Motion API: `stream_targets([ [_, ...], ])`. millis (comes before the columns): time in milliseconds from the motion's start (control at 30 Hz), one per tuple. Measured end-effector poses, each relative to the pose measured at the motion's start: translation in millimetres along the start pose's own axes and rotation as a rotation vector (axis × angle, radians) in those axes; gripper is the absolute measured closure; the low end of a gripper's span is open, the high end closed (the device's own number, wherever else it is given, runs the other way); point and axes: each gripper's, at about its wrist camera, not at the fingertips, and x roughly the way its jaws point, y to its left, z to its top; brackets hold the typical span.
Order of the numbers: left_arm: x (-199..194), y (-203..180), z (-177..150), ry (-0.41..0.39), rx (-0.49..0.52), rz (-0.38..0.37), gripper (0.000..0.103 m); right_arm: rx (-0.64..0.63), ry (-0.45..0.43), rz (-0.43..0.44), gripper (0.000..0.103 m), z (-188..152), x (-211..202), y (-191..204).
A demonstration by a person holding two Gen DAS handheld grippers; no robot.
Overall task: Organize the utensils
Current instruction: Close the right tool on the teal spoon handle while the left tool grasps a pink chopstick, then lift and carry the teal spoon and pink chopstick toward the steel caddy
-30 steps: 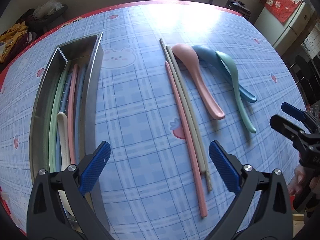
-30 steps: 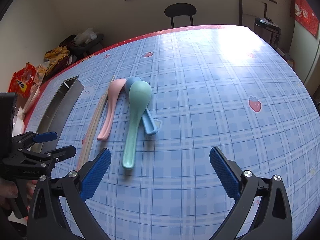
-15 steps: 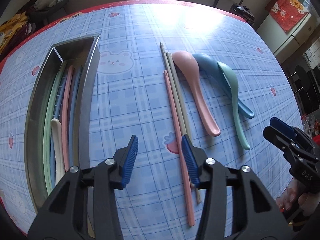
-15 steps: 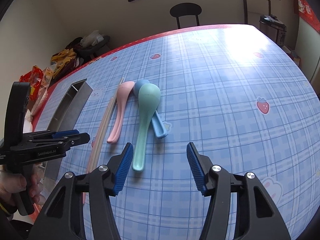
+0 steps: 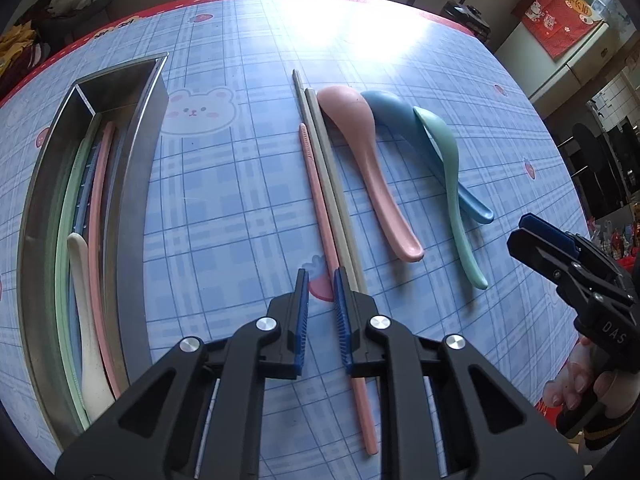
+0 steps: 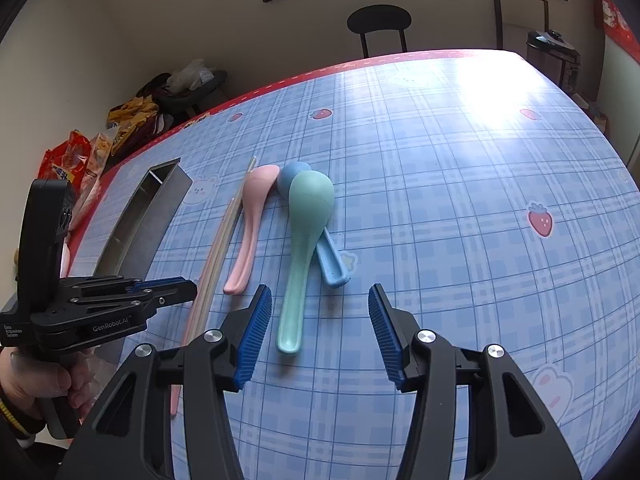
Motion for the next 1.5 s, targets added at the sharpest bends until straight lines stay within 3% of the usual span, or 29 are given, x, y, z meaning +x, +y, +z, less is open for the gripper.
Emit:
stream_targets([
  [133, 2, -2, 2, 0.000, 0.001, -0.004, 0.086, -0.006, 0.008, 0.011, 0.059, 1, 4, 2],
  [300, 6, -9, 4, -0.001, 0.018, 0.003, 0.083, -0.020, 0.016, 0.038, 0.081, 7, 12, 9],
  [367, 8, -15, 6, -0.006, 0.037, 0.019, 0.082, -0.021, 0.017, 0.043, 0.084, 10, 16, 13],
  [500, 11, -19, 10, -0.007, 0.049, 0.043, 0.087, -0.019, 0.018, 0.029, 0.084, 19, 27, 23],
  [700, 13, -8, 9, -0.012, 0.009, 0.004, 0.089, 0.004, 0.050, -0.064, 0.084, 27, 49, 30],
  [1200, 8, 1, -1, -0.038, -0.016, -0.017, 0.089, -0.112, 0.068, -0.242, 0.084, 23, 70, 55],
  [1500, 6, 5, -2, -0.040, -0.024, -0.028, 0.089, 0.076, 0.059, -0.126, 0.090, 6, 45, 24],
])
